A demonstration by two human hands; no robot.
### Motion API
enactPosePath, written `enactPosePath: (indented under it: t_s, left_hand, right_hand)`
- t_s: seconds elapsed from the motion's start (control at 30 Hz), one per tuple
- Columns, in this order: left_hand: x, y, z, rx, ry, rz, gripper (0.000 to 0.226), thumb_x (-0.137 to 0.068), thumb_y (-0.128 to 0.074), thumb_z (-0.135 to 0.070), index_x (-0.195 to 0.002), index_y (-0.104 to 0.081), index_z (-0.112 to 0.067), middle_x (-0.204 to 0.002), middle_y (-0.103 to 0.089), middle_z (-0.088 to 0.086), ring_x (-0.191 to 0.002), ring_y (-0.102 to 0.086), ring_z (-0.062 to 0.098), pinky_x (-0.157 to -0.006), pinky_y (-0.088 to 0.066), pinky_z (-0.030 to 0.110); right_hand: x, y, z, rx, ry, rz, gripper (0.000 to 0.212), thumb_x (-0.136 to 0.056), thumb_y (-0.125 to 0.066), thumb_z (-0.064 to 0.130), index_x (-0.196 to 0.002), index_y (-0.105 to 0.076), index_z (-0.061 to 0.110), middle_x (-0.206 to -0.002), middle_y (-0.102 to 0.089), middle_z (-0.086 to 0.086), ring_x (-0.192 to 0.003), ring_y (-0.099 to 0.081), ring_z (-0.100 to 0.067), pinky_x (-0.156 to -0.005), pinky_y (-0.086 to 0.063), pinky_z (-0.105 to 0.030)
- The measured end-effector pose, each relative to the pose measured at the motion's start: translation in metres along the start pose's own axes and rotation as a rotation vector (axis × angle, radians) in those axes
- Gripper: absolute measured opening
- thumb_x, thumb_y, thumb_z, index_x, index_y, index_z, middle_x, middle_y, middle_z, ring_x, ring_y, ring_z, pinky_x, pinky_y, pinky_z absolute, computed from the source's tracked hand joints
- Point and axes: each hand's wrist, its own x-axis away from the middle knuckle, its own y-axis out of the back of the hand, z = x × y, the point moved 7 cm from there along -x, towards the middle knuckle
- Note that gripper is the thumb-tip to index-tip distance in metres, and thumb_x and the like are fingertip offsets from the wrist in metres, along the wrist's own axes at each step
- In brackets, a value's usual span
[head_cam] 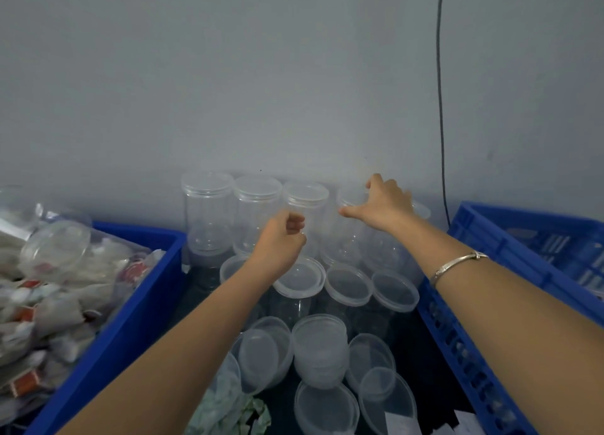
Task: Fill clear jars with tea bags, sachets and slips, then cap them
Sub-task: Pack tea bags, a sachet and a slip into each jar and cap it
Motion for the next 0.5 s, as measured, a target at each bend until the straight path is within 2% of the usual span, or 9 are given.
enactPosePath:
  t_s: [0.1, 0.17, 0.23, 0.3, 0.37, 0.43, 0.5]
  left_hand:
    - [0.015, 0.005, -0.013, 0.009, -0.023, 0.024, 0.041, -0.086, -0.059, 0.002, -0.126, -0.051, -0.007, -0.124, -0.057, 0.006, -0.118, -0.054, 0.018, -0.096, -0.045, 0.030]
    - [0.033, 0.006, -0.027, 0.014, -0.062, 0.042, 0.052, -0.084, -0.067, -0.003, -0.131, -0.046, -0.009, -0.130, -0.052, 0.003, -0.123, -0.048, 0.014, -0.100, -0.040, 0.028]
    - [0.062, 0.001, -0.038, 0.050, -0.094, 0.077, 0.070, -0.080, -0.074, -0.007, -0.139, -0.036, -0.011, -0.139, -0.043, -0.001, -0.129, -0.040, 0.011, -0.103, -0.033, 0.024]
    - [0.103, -0.008, -0.043, 0.079, -0.112, 0.116, 0.085, -0.078, -0.078, -0.013, -0.145, -0.026, -0.015, -0.143, -0.035, -0.006, -0.132, -0.034, 0.006, -0.103, -0.029, 0.020]
    - [0.150, -0.020, -0.041, 0.138, -0.154, 0.175, 0.092, -0.073, -0.083, -0.018, -0.144, -0.024, -0.022, -0.142, -0.036, -0.010, -0.127, -0.038, 0.002, -0.102, -0.034, 0.017]
    - [0.196, -0.029, -0.040, 0.242, -0.180, 0.208, 0.097, -0.064, -0.088, -0.024, -0.141, -0.028, -0.024, -0.137, -0.044, -0.007, -0.120, -0.048, -0.001, -0.097, -0.043, 0.015]
    - [0.231, -0.031, -0.030, 0.287, -0.171, 0.197, 0.102, -0.055, -0.090, -0.035, -0.138, -0.032, -0.026, -0.128, -0.051, -0.016, -0.117, -0.052, -0.001, -0.092, -0.049, 0.019]
  right_hand:
    - [0.019, 0.021, 0.016, -0.046, 0.074, -0.066, 0.093, -0.078, -0.072, 0.061, -0.146, -0.034, 0.011, -0.142, -0.041, -0.016, -0.129, -0.044, -0.035, -0.113, -0.033, -0.046]
    - [0.038, 0.035, 0.023, -0.154, 0.084, 0.012, 0.095, -0.077, -0.074, 0.057, -0.148, -0.028, 0.013, -0.145, -0.030, -0.015, -0.123, -0.048, -0.033, -0.101, -0.043, -0.042]
    - [0.069, 0.044, 0.030, -0.204, 0.106, 0.123, 0.096, -0.077, -0.075, 0.052, -0.150, -0.023, 0.017, -0.144, -0.021, -0.011, -0.113, -0.048, -0.027, -0.087, -0.044, -0.036]
    - [0.113, 0.050, 0.037, -0.154, 0.176, 0.191, 0.093, -0.076, -0.075, 0.051, -0.148, -0.025, 0.018, -0.132, -0.020, -0.004, -0.115, -0.047, -0.025, -0.088, -0.044, -0.034]
    - [0.163, 0.052, 0.040, -0.090, 0.252, 0.251, 0.087, -0.073, -0.074, 0.057, -0.140, -0.035, 0.018, -0.121, -0.022, 0.003, -0.110, -0.051, -0.021, -0.091, -0.049, -0.036]
    - [0.211, 0.050, 0.039, -0.011, 0.307, 0.334, 0.088, -0.067, -0.070, 0.072, -0.131, -0.040, 0.021, -0.117, -0.029, 0.006, -0.097, -0.053, -0.014, -0.082, -0.052, -0.036]
    - [0.253, 0.046, 0.037, 0.089, 0.342, 0.399, 0.093, -0.061, -0.058, 0.089, -0.123, -0.041, 0.023, -0.111, -0.037, 0.010, -0.090, -0.050, -0.009, -0.070, -0.045, -0.030]
